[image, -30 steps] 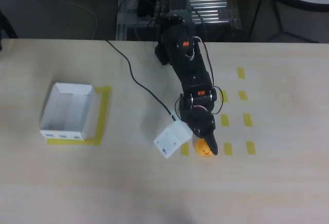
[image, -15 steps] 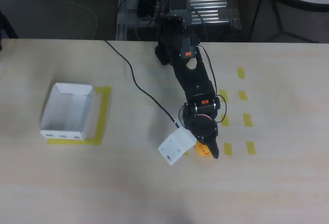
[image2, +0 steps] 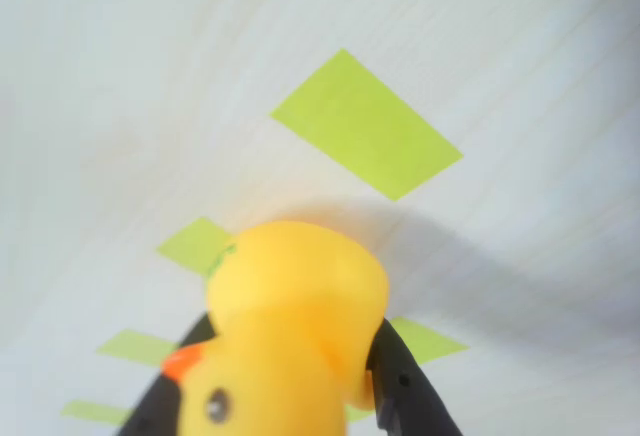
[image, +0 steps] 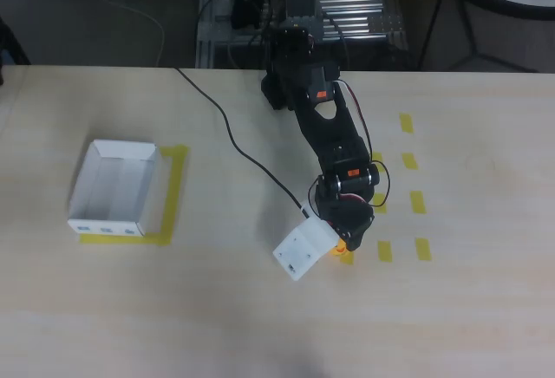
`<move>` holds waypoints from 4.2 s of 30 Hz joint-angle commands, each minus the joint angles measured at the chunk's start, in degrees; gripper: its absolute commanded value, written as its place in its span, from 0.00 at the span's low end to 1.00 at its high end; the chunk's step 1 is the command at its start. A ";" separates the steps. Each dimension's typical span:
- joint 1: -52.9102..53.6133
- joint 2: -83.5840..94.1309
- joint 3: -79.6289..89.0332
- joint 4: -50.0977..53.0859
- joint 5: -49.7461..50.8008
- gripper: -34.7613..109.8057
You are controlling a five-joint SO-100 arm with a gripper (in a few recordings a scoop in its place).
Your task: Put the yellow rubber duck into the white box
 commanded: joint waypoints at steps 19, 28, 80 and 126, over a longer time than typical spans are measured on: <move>45.70 76.29 25.84 -17.75 11.34 0.24; 68.82 76.38 53.35 -46.67 13.36 0.24; 67.15 22.50 25.75 -41.75 -5.19 0.43; 19.07 154.42 144.58 -36.47 34.89 0.24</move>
